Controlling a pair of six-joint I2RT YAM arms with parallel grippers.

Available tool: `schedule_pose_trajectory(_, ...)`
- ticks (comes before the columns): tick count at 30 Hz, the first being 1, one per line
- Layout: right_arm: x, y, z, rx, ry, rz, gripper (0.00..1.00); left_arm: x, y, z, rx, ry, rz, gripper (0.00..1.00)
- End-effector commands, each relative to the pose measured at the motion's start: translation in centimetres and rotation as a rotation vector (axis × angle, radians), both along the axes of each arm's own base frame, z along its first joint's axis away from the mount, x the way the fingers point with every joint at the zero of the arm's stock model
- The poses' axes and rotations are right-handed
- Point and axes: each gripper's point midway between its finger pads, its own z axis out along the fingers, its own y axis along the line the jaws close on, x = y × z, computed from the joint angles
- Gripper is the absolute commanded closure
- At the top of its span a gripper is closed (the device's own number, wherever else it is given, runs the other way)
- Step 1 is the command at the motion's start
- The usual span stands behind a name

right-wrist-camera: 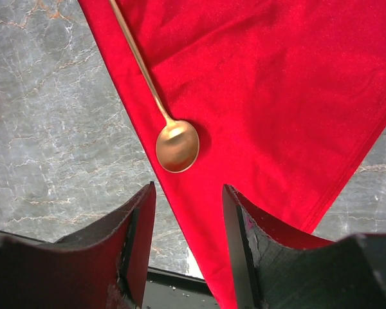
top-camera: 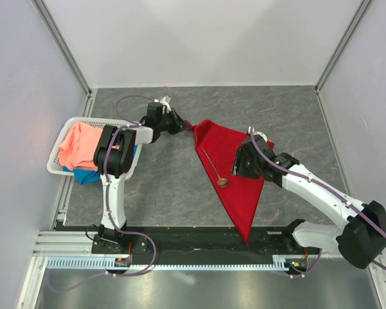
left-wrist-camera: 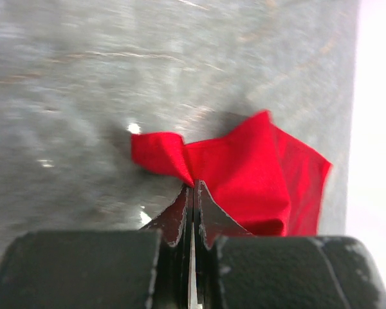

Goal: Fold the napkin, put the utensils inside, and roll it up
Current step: Fold the napkin

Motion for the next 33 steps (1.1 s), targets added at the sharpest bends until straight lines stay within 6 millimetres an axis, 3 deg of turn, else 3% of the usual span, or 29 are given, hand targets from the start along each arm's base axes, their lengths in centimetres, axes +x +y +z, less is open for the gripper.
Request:
schedule_pose_trajectory(1,0.6,-0.1,-0.2,-0.008,-0.03,0.003,0.46,0.1,-3.1,8.2,-0.101,-0.217,-0.096,0.98)
schedule_pose_trajectory(9,0.8,-0.7,-0.4,-0.03,-0.041,-0.003,0.46,-3.2,-5.5,10.6,-0.078,-0.324,-0.218,0.98)
schedule_pose_trajectory(11,1.1,-0.7,-0.3,-0.037,-0.047,0.001,0.46,-4.7,-6.1,10.1,-0.063,-0.33,-0.256,0.98)
schedule_pose_trajectory(15,1.7,-0.8,-0.1,-0.047,-0.058,0.005,0.46,-8.0,-7.9,11.4,-0.066,-0.387,-0.337,0.98)
schedule_pose_trajectory(22,2.3,-0.6,0.5,-0.054,-0.073,0.026,0.45,-13.3,-10.0,10.6,-0.047,-0.408,-0.45,0.98)
schedule_pose_trajectory(33,2.1,-0.7,0.0,-0.059,-0.063,0.03,0.45,-18.0,-10.7,9.3,-0.016,-0.4,-0.582,0.98)
